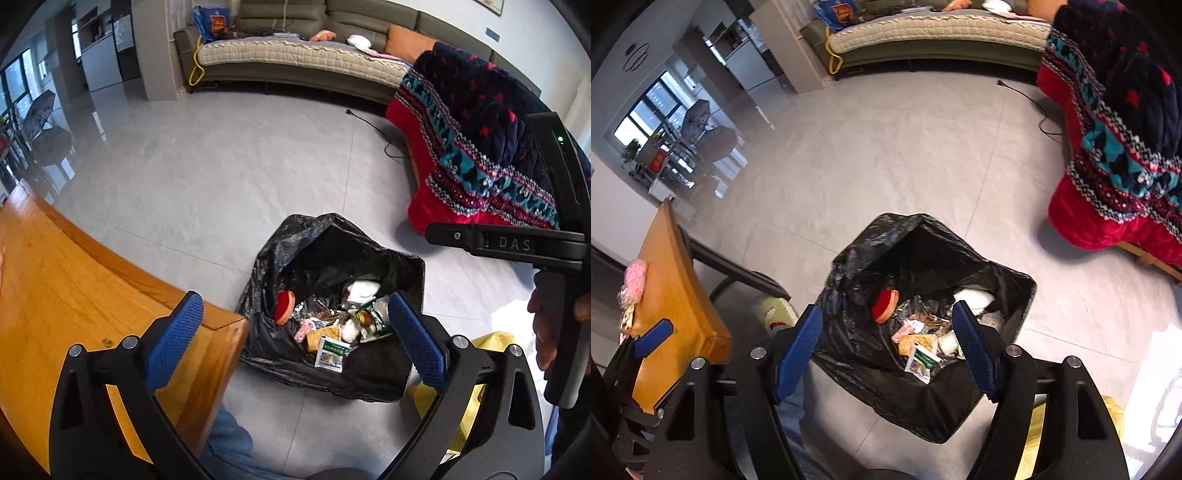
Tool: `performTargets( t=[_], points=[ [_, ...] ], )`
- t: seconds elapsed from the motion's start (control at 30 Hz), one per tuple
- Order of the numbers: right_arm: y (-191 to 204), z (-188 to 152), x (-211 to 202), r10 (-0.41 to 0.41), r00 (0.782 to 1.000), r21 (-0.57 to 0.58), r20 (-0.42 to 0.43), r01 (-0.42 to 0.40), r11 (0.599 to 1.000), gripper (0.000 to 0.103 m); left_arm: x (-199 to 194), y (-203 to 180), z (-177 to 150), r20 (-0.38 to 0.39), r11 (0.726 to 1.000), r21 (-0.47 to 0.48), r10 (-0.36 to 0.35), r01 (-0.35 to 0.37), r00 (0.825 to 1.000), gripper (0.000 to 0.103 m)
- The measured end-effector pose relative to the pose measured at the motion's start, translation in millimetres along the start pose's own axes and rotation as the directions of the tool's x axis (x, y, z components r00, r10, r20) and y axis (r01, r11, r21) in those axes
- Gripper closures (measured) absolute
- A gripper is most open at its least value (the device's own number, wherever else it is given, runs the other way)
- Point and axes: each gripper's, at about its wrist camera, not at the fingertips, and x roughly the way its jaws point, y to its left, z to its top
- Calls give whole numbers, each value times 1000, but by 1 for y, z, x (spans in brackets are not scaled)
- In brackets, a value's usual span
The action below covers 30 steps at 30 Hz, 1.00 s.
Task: Collect trash
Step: 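Carry the sachet and snack packet to the black trash bag and release, then move both open grippers back over the table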
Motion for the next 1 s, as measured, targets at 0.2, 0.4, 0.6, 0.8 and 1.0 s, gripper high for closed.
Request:
performTargets(
  t=[0.2,0.4,0.6,0.8,1.0],
  points=[
    [52,-7,-1,69,997,-95,-17,-71,993,28,-16,33,-13,13,996,-88,9,-8,1000,6],
    [120,-23,4,146,987,-216,-68,-158,964,28,-37,68,-39,28,986,-155,66,-60,997,6],
    [191,-38,14,195,971,-314,-140,-230,921,28,-66,120,-70,39,960,-239,161,-147,986,6],
    [269,-50,26,240,946,-398,-220,-311,863,28,-103,190,-104,18,901,-360,266,-242,964,6],
    [346,-66,35,269,921,-476,-283,-378,794,28,-145,254,-134,-18,827,-441,382,-350,924,6]
  ],
)
